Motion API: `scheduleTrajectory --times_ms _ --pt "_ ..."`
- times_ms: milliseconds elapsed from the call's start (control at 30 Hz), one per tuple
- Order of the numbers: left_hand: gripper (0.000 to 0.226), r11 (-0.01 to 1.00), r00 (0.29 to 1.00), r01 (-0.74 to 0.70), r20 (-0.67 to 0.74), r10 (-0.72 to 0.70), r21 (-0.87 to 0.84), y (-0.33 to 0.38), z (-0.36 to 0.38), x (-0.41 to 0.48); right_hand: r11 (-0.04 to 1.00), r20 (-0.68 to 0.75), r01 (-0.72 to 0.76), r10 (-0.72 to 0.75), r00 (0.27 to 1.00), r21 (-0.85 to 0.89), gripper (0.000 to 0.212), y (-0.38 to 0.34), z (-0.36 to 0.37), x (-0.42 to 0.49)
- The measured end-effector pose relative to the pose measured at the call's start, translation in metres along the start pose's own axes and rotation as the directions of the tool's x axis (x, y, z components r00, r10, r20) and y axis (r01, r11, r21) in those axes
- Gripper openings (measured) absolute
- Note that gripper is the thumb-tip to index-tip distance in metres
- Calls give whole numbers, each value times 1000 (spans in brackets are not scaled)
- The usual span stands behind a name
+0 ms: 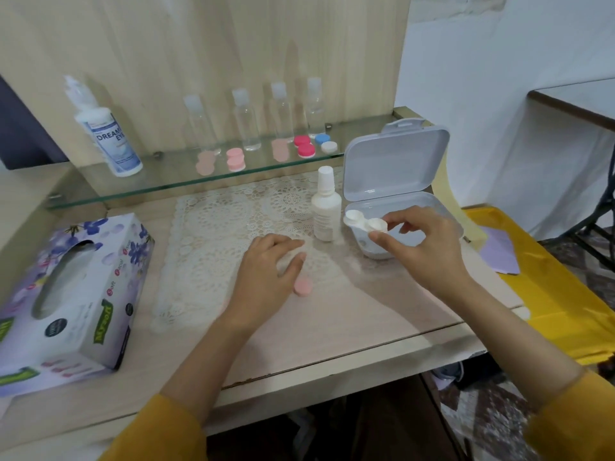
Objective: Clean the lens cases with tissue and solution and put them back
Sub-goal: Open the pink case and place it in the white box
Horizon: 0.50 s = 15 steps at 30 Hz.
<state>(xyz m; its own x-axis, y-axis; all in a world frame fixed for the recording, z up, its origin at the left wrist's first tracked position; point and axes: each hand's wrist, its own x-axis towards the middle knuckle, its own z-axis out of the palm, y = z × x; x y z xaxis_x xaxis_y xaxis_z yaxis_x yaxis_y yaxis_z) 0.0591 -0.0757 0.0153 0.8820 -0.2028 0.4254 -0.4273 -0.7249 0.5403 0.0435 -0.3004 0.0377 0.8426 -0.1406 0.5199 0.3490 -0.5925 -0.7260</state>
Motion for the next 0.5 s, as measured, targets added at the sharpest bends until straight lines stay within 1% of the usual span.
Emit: scheduleTrajectory --times_ms 33,100,167,267,367,500 --pt "28 1000 1000 24 -10 -24 18 -7 -8 -1 999 38 -5 3 999 32 11 -8 5 -2" --pt "25 994 996 86 -25 -85 60 -23 -23 -8 998 131 -6 -3 991 68 13 -21 18 -6" --pt "25 985 989 149 -32 -146 88 -37 -34 -17 999 240 7 -18 971 46 16 -27 36 -10" --pt "25 969 976 216 -30 -213 123 -56 -45 -34 1000 396 27 -24 918 -3 20 -29 64 -14" --pt "30 953 967 251 0 -254 172 -70 -51 -50 995 447 85 -56 893 -44 21 -29 85 -20" --pt "36 939 963 249 44 -267 235 -78 -53 -59 991 506 132 -104 856 -20 30 -32 96 -23"
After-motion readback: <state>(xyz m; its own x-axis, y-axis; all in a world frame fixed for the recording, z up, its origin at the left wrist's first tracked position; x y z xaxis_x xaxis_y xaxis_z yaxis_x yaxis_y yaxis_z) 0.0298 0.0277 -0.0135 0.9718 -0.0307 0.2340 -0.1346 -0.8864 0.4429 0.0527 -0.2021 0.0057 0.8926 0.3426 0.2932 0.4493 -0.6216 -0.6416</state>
